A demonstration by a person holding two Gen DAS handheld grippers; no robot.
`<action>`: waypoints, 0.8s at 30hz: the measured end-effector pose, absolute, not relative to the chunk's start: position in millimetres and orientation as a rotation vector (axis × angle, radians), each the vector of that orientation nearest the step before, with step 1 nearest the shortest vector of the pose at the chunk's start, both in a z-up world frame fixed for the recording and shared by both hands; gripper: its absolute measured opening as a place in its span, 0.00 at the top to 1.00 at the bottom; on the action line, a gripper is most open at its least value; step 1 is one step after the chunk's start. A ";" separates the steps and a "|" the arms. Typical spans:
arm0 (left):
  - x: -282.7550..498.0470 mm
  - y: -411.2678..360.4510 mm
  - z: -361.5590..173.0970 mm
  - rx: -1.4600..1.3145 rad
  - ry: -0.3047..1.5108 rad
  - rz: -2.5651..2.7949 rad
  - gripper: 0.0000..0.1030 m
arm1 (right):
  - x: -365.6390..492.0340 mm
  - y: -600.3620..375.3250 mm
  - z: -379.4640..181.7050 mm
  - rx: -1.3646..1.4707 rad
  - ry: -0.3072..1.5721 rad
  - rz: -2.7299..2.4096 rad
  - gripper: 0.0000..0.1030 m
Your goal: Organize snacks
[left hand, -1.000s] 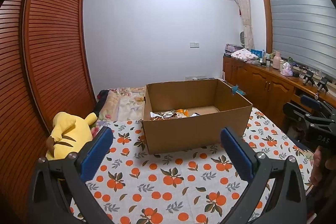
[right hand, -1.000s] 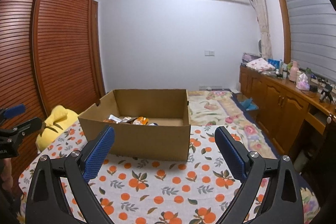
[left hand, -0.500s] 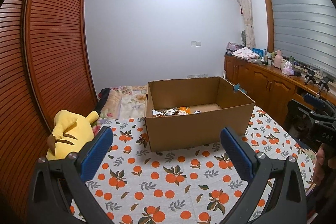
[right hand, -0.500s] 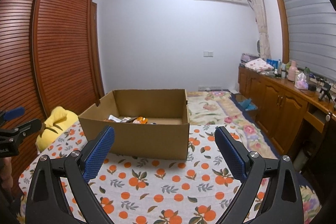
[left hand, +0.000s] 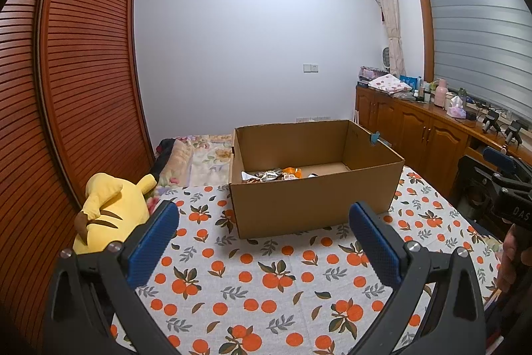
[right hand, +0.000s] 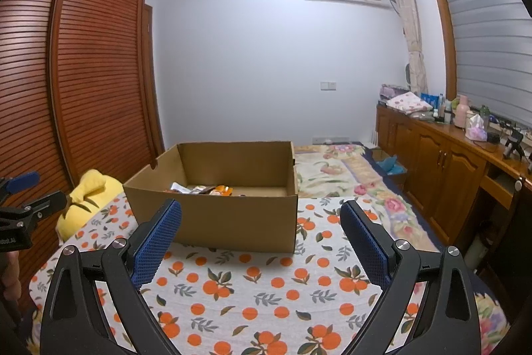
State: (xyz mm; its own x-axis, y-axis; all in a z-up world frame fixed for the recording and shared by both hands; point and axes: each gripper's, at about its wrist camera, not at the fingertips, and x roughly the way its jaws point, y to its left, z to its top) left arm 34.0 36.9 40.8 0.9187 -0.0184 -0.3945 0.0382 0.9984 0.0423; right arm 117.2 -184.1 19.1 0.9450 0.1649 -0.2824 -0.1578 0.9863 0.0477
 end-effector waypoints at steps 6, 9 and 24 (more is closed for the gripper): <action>33.7 37.8 39.3 0.048 0.407 -0.029 0.00 | 117.3 -184.4 18.9 0.024 0.289 0.165 0.05; 33.8 37.7 39.3 0.047 0.407 -0.029 0.00 | 117.2 -184.4 18.9 0.023 0.290 0.165 0.05; 33.3 39.3 37.9 0.044 0.408 -0.029 0.00 | 117.6 -184.5 18.7 0.026 0.290 0.164 0.05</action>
State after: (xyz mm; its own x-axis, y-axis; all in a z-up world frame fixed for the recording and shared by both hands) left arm 33.3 39.3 37.9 0.9177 -0.0195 -0.3968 0.0372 0.9986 0.0369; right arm 117.6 -184.5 18.7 0.9450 0.1647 -0.2827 -0.1573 0.9864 0.0487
